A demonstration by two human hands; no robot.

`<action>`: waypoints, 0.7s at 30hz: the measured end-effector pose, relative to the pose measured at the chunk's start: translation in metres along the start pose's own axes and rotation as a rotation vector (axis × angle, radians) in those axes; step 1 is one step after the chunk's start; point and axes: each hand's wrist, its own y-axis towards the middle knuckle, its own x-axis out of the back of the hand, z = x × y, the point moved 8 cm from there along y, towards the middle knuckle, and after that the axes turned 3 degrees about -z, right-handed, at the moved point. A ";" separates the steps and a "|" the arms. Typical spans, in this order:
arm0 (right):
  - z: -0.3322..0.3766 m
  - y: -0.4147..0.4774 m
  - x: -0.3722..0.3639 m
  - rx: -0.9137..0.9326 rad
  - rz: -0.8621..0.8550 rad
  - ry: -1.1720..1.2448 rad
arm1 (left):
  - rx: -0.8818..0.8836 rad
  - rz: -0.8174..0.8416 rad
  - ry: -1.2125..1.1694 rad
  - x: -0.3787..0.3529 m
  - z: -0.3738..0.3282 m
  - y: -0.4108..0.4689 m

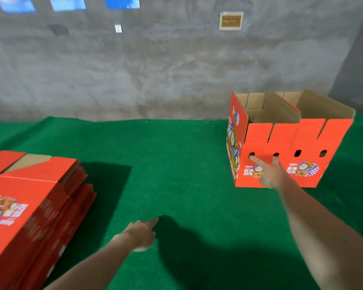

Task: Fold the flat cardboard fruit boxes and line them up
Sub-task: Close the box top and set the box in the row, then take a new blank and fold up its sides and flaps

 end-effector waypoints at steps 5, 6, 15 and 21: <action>0.006 0.013 -0.004 -0.084 -0.002 -0.020 | -0.012 0.016 0.009 -0.007 -0.001 -0.007; 0.009 0.011 -0.005 -0.097 -0.003 -0.018 | -0.014 0.018 0.009 -0.008 -0.001 -0.007; 0.065 -0.039 -0.001 -0.068 -0.025 0.247 | 0.018 -0.001 -0.048 -0.006 0.002 -0.004; 0.173 -0.139 -0.012 0.209 0.047 0.453 | 0.006 0.093 -0.334 -0.011 0.013 -0.029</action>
